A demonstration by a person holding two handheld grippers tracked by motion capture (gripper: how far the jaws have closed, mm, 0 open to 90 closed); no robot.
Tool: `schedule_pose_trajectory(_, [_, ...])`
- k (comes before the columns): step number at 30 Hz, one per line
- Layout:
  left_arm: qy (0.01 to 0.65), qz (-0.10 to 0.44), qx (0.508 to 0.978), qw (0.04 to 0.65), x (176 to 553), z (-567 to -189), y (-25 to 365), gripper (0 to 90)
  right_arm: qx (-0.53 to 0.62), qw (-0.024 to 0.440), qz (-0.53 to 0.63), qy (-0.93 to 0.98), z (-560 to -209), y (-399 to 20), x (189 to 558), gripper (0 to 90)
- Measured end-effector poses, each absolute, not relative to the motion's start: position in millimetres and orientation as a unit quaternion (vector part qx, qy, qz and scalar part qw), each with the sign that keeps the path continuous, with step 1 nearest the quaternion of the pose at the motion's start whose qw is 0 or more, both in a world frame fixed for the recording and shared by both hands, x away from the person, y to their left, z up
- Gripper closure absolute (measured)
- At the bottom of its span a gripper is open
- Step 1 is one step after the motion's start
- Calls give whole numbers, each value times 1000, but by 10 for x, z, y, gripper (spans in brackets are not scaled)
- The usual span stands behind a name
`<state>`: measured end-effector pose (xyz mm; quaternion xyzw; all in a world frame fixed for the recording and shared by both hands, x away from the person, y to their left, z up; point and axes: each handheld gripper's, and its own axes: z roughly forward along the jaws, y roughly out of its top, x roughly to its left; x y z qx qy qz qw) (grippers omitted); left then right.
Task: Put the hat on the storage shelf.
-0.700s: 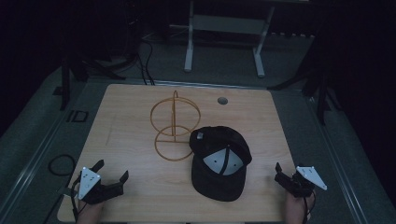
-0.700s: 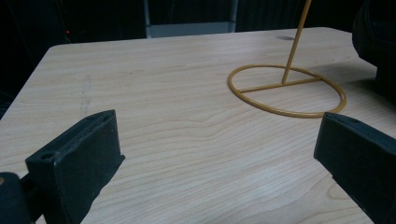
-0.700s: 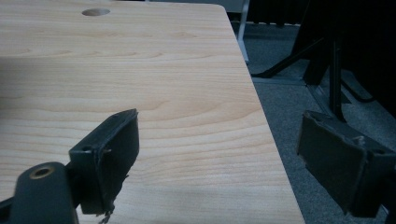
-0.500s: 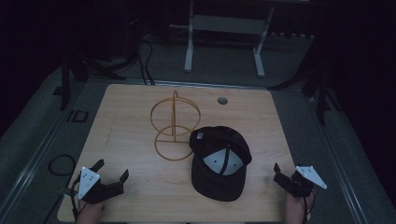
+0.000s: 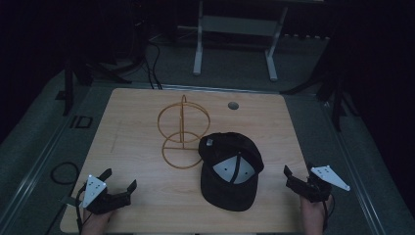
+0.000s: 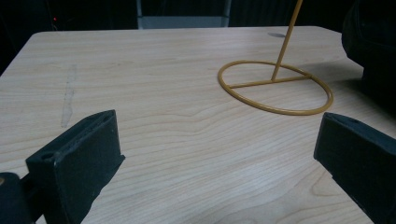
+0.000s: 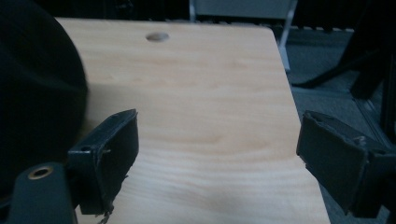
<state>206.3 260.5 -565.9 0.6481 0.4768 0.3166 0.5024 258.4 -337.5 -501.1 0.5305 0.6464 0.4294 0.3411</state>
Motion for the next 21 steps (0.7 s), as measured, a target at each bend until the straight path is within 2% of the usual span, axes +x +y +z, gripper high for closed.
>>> schedule_pose_trajectory(12, [473, 301, 672, 483, 2052, -5592, 2519, 17, 438, 308, 487, 690, -4452, -2988, 2531, 109])
schedule_pose_trajectory(21, [460, 302, 690, 470, 2044, -5600, 2453, 17, 400, 272, 469, 739, -4393, -2514, 2692, 137])
